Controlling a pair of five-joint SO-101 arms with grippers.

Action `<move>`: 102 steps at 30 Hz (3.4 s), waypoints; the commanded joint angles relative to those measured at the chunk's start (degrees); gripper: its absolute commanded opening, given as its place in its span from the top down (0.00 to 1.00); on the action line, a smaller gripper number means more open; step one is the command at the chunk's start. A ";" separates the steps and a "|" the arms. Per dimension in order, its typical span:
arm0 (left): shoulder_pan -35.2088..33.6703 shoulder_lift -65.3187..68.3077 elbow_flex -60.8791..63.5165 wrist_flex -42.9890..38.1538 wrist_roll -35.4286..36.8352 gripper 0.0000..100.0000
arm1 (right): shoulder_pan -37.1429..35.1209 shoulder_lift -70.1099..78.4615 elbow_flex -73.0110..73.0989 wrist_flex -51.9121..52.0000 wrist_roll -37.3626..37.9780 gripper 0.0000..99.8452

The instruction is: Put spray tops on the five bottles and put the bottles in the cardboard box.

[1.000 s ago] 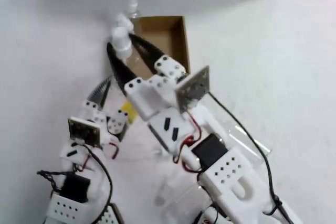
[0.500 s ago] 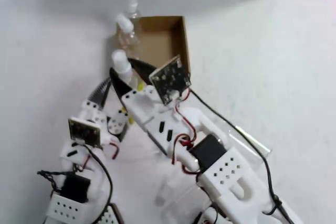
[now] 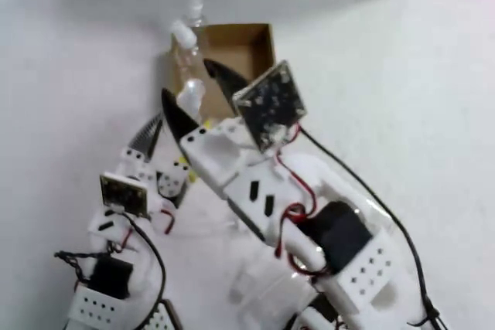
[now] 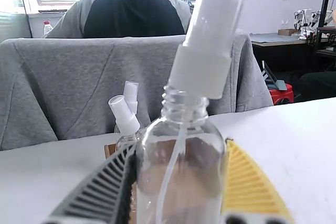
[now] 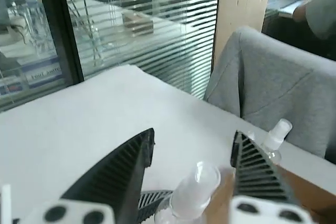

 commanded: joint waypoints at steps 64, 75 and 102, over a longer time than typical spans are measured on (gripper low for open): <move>-5.67 8.57 -18.90 12.40 5.10 0.98 | 6.99 -9.27 22.95 20.70 -0.09 0.99; -8.66 34.15 -35.87 11.96 16.26 0.98 | -5.76 -17.45 40.18 0.75 -0.35 0.99; -2.33 18.24 -25.23 15.56 11.52 0.98 | -10.95 -24.66 63.74 -40.31 -0.44 0.99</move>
